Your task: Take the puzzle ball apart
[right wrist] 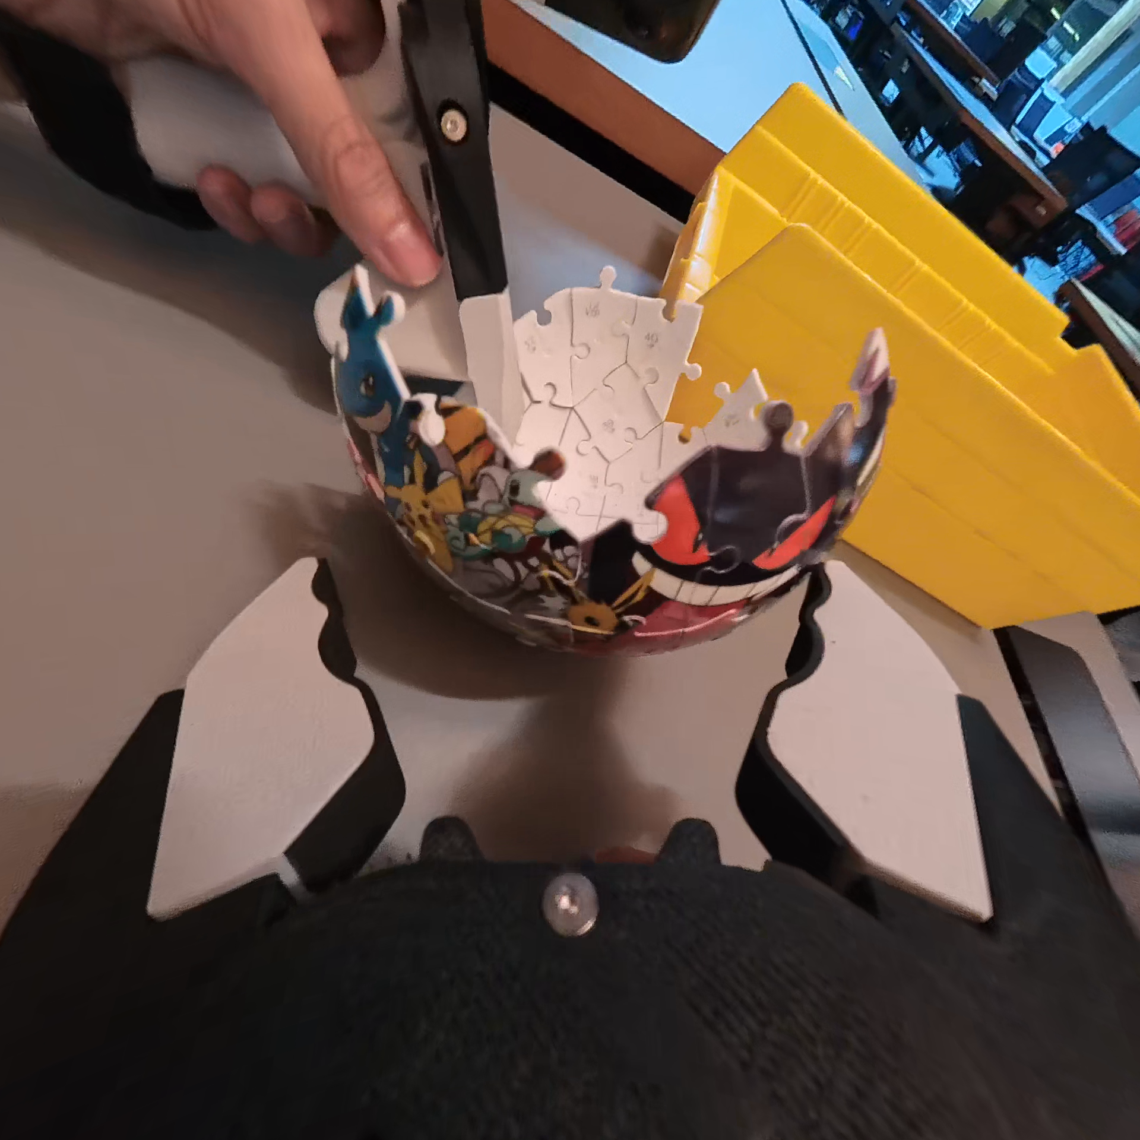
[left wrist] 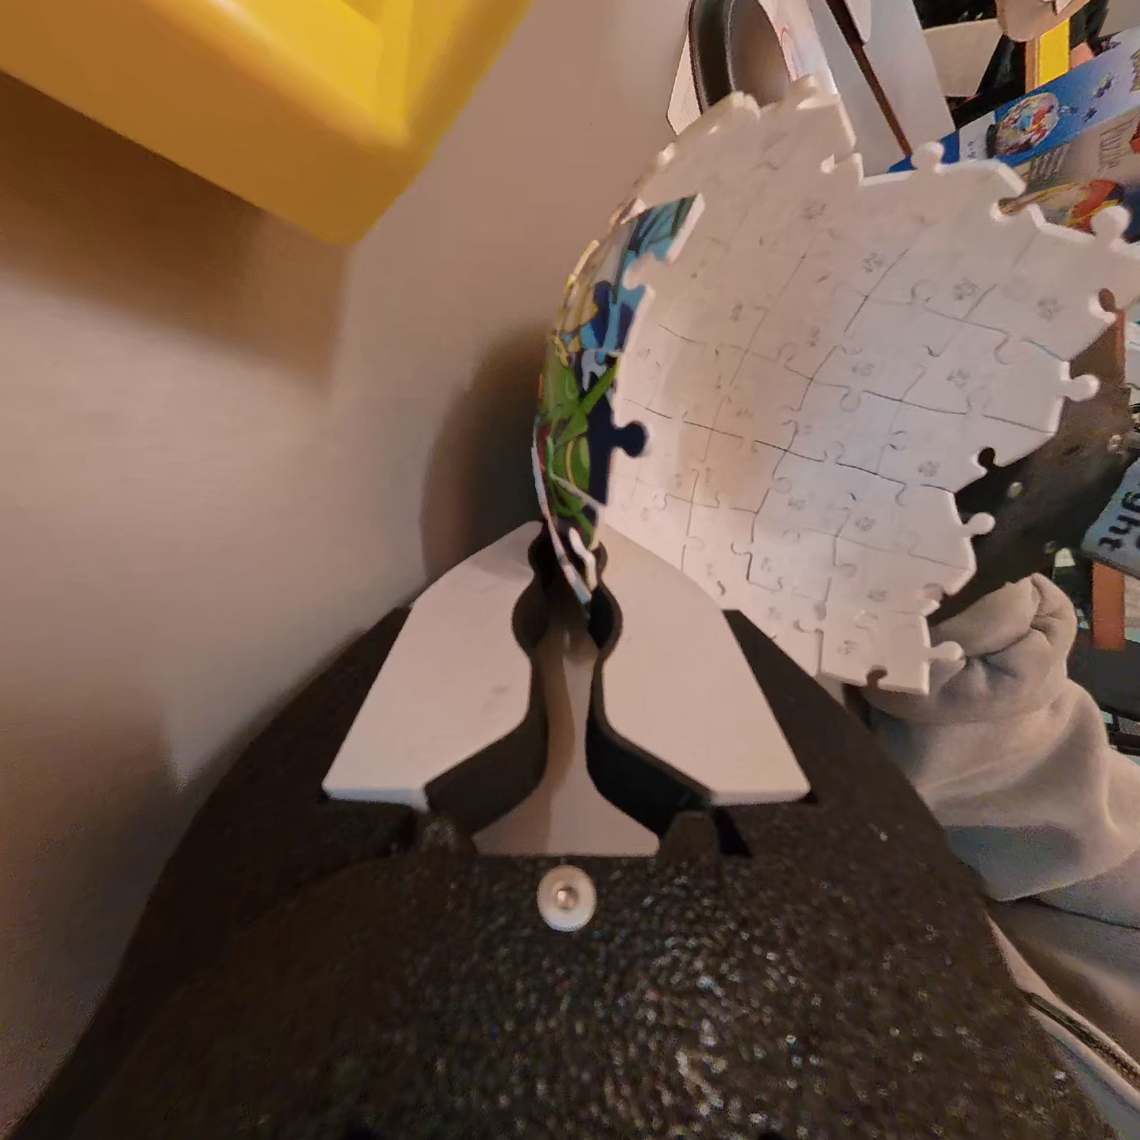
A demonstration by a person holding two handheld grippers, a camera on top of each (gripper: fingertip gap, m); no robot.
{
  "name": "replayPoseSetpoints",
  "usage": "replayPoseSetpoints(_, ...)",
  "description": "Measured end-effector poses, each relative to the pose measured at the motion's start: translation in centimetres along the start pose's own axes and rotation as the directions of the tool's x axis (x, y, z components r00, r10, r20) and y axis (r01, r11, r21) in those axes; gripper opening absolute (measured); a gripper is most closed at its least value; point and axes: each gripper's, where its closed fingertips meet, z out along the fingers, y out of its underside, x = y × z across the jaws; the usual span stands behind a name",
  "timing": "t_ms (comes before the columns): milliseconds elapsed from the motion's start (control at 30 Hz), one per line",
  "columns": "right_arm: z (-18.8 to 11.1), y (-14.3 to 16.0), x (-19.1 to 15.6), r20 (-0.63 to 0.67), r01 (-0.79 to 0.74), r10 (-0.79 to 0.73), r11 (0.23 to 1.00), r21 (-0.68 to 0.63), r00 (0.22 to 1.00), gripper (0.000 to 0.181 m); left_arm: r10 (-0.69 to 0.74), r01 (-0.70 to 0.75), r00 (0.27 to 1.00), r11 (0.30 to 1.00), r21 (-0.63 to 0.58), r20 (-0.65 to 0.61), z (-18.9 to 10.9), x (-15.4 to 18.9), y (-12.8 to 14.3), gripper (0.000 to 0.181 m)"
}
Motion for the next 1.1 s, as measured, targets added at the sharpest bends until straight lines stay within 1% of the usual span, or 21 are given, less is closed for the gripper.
replayPoseSetpoints(167, -0.3, -0.7, 0.5, -0.074, 0.057, -0.053, 0.997, 0.049, 0.996, 0.12, -0.004, 0.004, 1.0, 1.0, 0.009, 0.017, -0.5, -0.5, -0.2, 0.007)
replayPoseSetpoints(233, -0.4, -1.0, 0.6, -0.091, 0.064, -0.057, 0.996, 0.07, 0.994, 0.117, 0.011, -0.011, 0.999, 1.0, 0.003, 0.04, -0.7, -0.6, -0.1, 0.009)
replayPoseSetpoints(300, -0.5, -1.2, 0.6, -0.081, 0.036, -0.029, 0.996, 0.084, 0.996, 0.117, 0.029, -0.029, 0.997, 1.0, -0.005, 0.072, -0.8, -0.6, 0.0, 0.012)
replayPoseSetpoints(433, -0.8, -2.0, 0.7, -0.089, 0.018, -0.007, 0.991, 0.13, 0.996, 0.114, 0.1, -0.094, 0.976, 0.995, -0.041, 0.193, -1.4, -1.0, 0.1, 0.019)
replayPoseSetpoints(600, -0.8, -2.1, 0.4, -0.123, 0.065, -0.05, 0.99, 0.126, 0.991, 0.113, 0.196, -0.174, 0.921, 0.98, -0.096, 0.335, -2.2, -1.7, 0.5, 0.028)
replayPoseSetpoints(733, -0.9, -2.1, 0.2, -0.133, 0.091, -0.076, 0.989, 0.113, 0.988, 0.113, 0.217, -0.193, 0.89, 0.976, -0.098, 0.401, -2.6, -2.2, 0.4, 0.039)
replayPoseSetpoints(833, -1.2, -2.3, -0.1, -0.137, 0.117, -0.101, 0.987, 0.109, 0.985, 0.111, 0.222, -0.21, 0.879, 0.975, -0.075, 0.421, -3.0, -2.1, 0.1, 0.045)
replayPoseSetpoints(933, -1.2, -2.4, -0.1, -0.119, 0.114, -0.102, 0.988, 0.105, 0.988, 0.111, 0.235, -0.24, 0.873, 0.97, -0.043, 0.428, -3.4, -1.9, -0.5, 0.047)
replayPoseSetpoints(1000, -1.2, -2.7, 0.0, -0.111, 0.112, -0.1, 0.987, 0.112, 0.989, 0.109, 0.259, -0.261, 0.861, 0.964, -0.057, 0.439, -3.5, -2.1, -0.5, 0.046)
replayPoseSetpoints(1100, -1.3, -3.2, -0.1, -0.08, 0.117, -0.108, 0.986, 0.116, 0.991, 0.107, 0.291, -0.28, 0.858, 0.956, -0.09, 0.423, -3.4, -1.9, 0.1, 0.049)
